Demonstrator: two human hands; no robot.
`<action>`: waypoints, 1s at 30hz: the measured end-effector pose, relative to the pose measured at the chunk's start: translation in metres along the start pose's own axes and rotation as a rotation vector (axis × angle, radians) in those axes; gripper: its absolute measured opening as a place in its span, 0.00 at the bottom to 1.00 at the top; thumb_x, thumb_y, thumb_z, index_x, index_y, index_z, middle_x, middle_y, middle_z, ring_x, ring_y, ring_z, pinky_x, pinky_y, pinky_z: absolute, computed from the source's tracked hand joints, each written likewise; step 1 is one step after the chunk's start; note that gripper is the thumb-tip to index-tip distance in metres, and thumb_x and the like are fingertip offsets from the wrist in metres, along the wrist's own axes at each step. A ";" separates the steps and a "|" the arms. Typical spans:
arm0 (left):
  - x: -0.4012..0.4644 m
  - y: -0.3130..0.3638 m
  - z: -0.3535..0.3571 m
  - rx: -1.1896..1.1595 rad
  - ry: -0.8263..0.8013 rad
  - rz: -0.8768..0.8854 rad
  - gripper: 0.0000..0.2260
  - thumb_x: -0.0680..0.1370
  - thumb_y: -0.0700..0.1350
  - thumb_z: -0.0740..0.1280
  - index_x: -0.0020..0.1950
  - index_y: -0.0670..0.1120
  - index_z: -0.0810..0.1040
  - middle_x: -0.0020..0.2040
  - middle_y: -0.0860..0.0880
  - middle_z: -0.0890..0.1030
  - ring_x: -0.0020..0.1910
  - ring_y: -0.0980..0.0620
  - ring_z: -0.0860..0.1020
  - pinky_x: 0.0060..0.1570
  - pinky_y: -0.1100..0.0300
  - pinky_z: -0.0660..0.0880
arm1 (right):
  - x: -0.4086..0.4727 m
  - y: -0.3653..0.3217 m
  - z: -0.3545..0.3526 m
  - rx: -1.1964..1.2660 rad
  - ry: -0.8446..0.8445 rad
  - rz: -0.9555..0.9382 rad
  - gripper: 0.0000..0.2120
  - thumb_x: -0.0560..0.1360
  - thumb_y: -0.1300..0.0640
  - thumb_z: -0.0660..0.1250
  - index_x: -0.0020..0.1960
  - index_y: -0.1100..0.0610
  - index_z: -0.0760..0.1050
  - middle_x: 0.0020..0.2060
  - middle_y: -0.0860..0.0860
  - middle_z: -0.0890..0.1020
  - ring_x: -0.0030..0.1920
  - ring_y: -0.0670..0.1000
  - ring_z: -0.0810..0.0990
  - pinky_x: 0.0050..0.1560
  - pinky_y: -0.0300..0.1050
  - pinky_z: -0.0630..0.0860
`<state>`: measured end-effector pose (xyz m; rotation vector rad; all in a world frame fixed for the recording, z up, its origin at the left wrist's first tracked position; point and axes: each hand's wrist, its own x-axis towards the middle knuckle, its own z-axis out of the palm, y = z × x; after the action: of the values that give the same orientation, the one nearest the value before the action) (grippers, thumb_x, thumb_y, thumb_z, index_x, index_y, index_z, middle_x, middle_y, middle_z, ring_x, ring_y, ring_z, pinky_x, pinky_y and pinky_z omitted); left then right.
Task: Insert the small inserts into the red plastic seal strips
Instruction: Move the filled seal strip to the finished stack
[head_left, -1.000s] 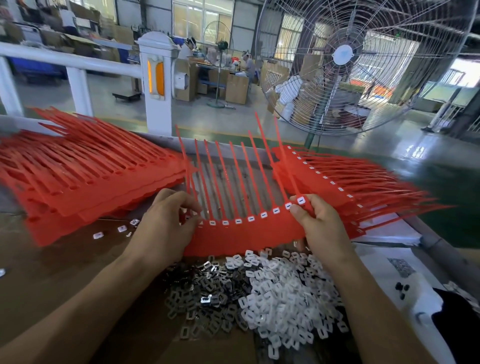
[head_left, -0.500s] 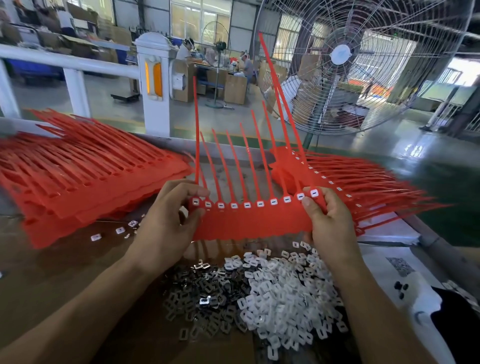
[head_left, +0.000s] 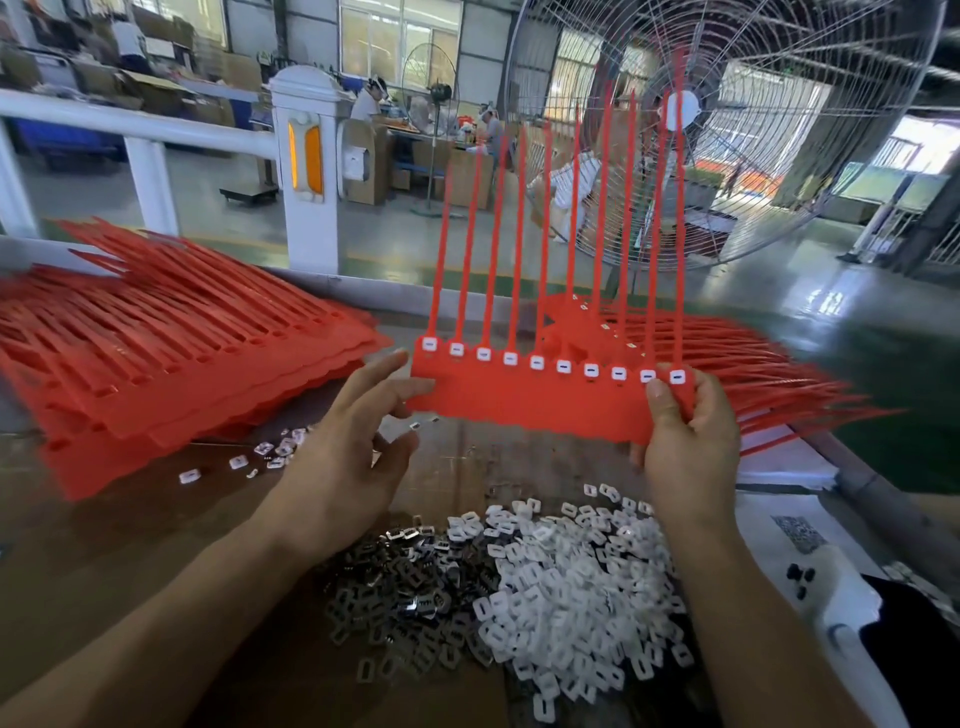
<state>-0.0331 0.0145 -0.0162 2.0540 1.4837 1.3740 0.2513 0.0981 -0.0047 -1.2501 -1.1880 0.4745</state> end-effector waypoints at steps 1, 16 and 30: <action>0.000 0.000 0.001 0.008 0.004 0.001 0.21 0.79 0.36 0.69 0.69 0.52 0.75 0.76 0.57 0.64 0.58 0.59 0.76 0.48 0.69 0.74 | 0.002 0.000 -0.001 -0.006 0.029 0.019 0.03 0.83 0.50 0.66 0.56 0.46 0.77 0.49 0.54 0.84 0.41 0.61 0.84 0.34 0.49 0.82; 0.000 -0.015 0.005 0.016 0.031 -0.055 0.14 0.79 0.42 0.70 0.62 0.55 0.78 0.67 0.58 0.71 0.57 0.59 0.76 0.47 0.68 0.73 | 0.037 -0.005 -0.009 0.570 0.075 0.525 0.07 0.81 0.73 0.58 0.54 0.64 0.72 0.49 0.63 0.81 0.48 0.61 0.86 0.53 0.53 0.85; 0.011 -0.029 -0.010 -0.316 0.195 -0.461 0.12 0.79 0.46 0.71 0.61 0.56 0.81 0.52 0.56 0.84 0.42 0.61 0.82 0.47 0.54 0.81 | 0.014 0.008 -0.002 0.145 -0.089 0.458 0.15 0.82 0.50 0.68 0.45 0.62 0.79 0.27 0.54 0.84 0.21 0.49 0.78 0.19 0.38 0.72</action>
<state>-0.0577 0.0333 -0.0246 1.3170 1.5663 1.5199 0.2607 0.1115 -0.0052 -1.3863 -0.9172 0.9447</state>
